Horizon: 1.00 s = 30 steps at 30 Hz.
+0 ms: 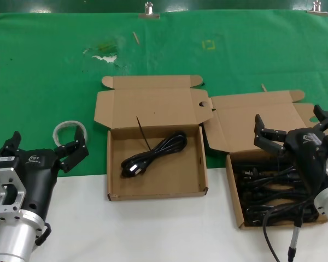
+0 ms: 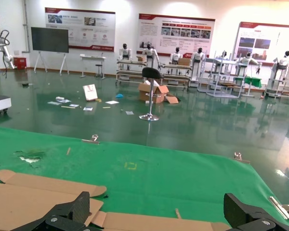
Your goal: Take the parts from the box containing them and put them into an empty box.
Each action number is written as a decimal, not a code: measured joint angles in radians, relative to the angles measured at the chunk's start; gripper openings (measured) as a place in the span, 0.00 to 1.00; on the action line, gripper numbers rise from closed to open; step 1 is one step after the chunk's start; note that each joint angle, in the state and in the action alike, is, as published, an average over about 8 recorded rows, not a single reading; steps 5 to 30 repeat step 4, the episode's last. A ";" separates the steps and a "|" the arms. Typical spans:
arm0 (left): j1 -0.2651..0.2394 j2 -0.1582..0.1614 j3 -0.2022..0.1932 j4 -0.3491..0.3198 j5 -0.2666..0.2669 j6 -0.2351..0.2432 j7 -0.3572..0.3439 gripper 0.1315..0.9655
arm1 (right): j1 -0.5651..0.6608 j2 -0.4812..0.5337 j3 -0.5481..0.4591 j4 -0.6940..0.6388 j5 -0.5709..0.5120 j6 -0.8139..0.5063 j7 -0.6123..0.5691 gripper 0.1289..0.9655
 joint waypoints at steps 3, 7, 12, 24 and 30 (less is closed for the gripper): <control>0.000 0.000 0.000 0.000 0.000 0.000 0.000 1.00 | 0.000 0.000 0.000 0.000 0.000 0.000 0.000 1.00; 0.000 0.000 0.000 0.000 0.000 0.000 0.000 1.00 | 0.000 0.000 0.000 0.000 0.000 0.000 0.000 1.00; 0.000 0.000 0.000 0.000 0.000 0.000 0.000 1.00 | 0.000 0.000 0.000 0.000 0.000 0.000 0.000 1.00; 0.000 0.000 0.000 0.000 0.000 0.000 0.000 1.00 | 0.000 0.000 0.000 0.000 0.000 0.000 0.000 1.00; 0.000 0.000 0.000 0.000 0.000 0.000 0.000 1.00 | 0.000 0.000 0.000 0.000 0.000 0.000 0.000 1.00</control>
